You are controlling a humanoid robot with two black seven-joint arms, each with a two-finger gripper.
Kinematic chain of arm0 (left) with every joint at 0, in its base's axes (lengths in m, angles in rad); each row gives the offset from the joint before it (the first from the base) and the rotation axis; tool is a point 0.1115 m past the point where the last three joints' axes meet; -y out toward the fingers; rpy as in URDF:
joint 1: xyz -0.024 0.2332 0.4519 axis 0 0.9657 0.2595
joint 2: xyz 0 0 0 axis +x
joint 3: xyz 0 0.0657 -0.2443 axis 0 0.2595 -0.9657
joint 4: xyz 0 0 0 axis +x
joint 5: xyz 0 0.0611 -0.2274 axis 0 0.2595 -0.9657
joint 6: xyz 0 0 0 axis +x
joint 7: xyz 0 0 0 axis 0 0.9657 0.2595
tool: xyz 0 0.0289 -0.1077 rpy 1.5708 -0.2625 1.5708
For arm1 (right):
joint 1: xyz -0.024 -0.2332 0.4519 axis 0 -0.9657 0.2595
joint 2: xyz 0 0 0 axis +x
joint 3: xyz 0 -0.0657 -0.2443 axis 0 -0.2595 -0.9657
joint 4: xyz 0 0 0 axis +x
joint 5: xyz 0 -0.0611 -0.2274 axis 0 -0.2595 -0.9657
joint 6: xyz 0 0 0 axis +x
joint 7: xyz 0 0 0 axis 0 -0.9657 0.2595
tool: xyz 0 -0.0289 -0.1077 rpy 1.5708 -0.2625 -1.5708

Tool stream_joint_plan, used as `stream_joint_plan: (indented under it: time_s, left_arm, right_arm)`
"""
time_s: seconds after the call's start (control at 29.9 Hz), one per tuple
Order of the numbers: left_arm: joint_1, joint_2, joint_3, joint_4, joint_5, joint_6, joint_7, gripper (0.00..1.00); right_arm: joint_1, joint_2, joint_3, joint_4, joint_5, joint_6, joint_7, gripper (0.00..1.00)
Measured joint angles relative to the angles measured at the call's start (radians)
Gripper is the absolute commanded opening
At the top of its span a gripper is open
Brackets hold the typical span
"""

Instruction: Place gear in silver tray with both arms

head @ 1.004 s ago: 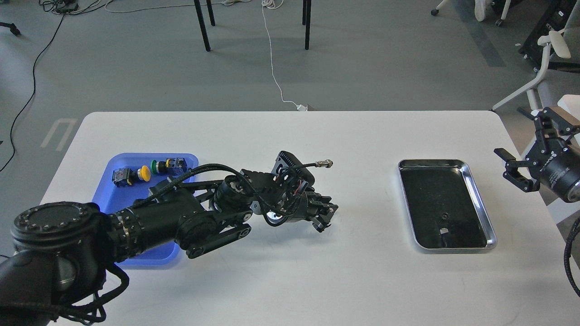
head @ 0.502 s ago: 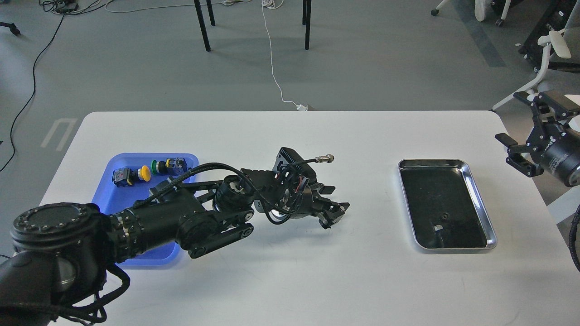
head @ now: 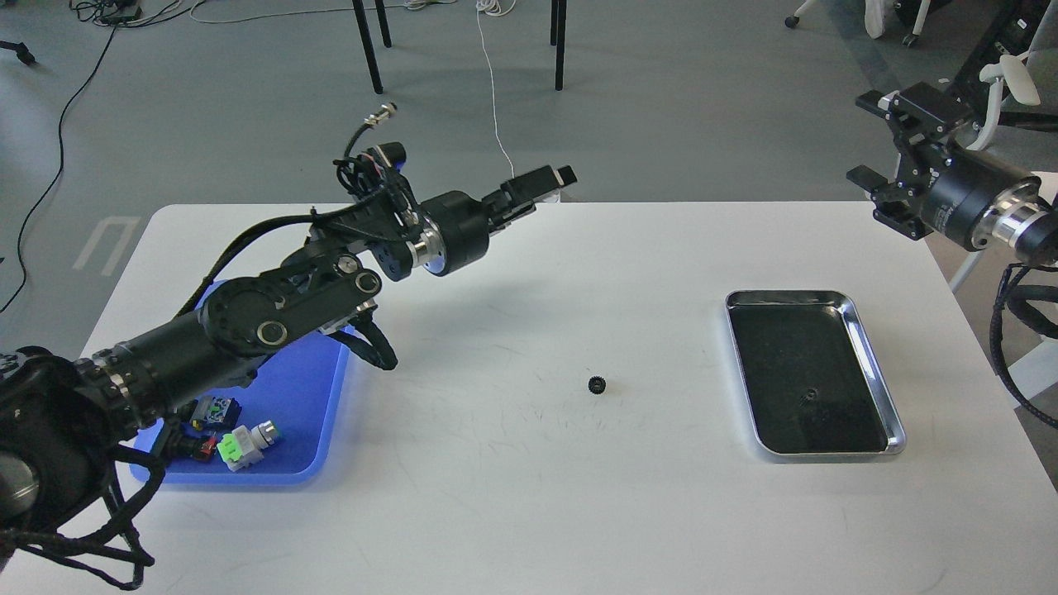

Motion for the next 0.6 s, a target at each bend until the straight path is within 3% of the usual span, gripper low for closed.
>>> stream_joint_plan:
  time_s: [0.1,0.23,0.6]
  left_arm:
    - [0.008,0.079,-0.085,0.002,-0.263,-0.063,-0.027,0.98]
    - [0.053,0.147,-0.231,0.002,-0.517,-0.131,-0.030,0.98]
    - [0.225,0.168,-0.498,0.002,-0.663,-0.239,-0.026,0.98]
  right_arm:
    - [0.121,0.048,-0.137,-0.037,-0.026,0.000,0.003,0.99]
    - [0.276,0.144,-0.320,-0.085,-0.089,0.030,0.011,0.99]
    - [0.540,0.462,-0.699,-0.174,-0.242,0.086,0.022,0.99]
